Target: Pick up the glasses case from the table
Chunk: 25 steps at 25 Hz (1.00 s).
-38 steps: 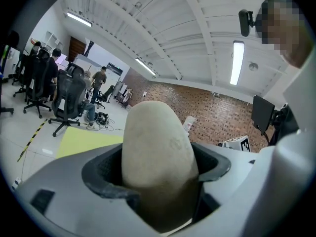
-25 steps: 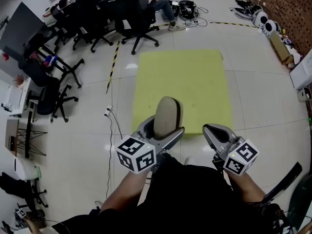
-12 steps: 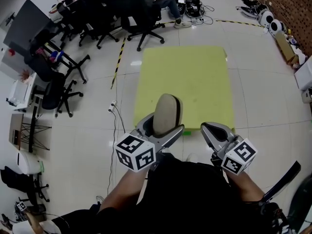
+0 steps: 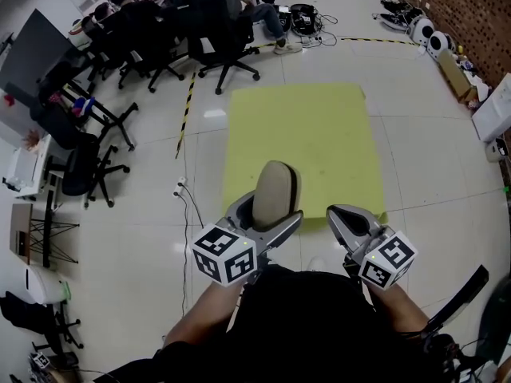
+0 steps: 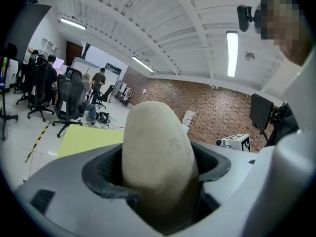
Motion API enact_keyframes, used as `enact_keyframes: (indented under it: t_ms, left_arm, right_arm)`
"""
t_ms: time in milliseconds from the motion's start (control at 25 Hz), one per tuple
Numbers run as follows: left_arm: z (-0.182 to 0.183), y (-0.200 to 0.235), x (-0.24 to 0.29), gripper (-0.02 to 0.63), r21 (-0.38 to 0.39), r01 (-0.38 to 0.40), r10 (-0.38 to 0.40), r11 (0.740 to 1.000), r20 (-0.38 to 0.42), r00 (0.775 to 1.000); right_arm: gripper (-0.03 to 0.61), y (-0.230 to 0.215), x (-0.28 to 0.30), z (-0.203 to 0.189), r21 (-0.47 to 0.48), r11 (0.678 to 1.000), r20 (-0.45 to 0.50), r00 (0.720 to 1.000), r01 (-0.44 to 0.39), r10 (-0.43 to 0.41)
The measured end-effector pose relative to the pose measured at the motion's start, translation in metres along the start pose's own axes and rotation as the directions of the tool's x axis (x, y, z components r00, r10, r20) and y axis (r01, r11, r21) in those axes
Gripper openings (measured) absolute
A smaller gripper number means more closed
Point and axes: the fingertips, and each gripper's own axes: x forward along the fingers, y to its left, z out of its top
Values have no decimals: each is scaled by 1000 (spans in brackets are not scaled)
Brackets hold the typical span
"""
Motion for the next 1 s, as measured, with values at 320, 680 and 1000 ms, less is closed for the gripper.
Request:
enact_keyframes:
  t_ms: [320,680,1000]
  left_arm:
    - [1,26,-24,410,-1,21,-21,1000,-9,1000]
    - [2,42,-37,410,-3,60,-60,998,-6,998]
    - [8,45,-38,410,3,77,-77,997,0,997]
  right_arm:
    - [0,16,26,-5,-3,999,-13,999,38,-38]
    - [0,35,44,-1,-42,998,-29,998,50,-51]
    - [0,37,47,-3,-45,997,-41,997,66,-68]
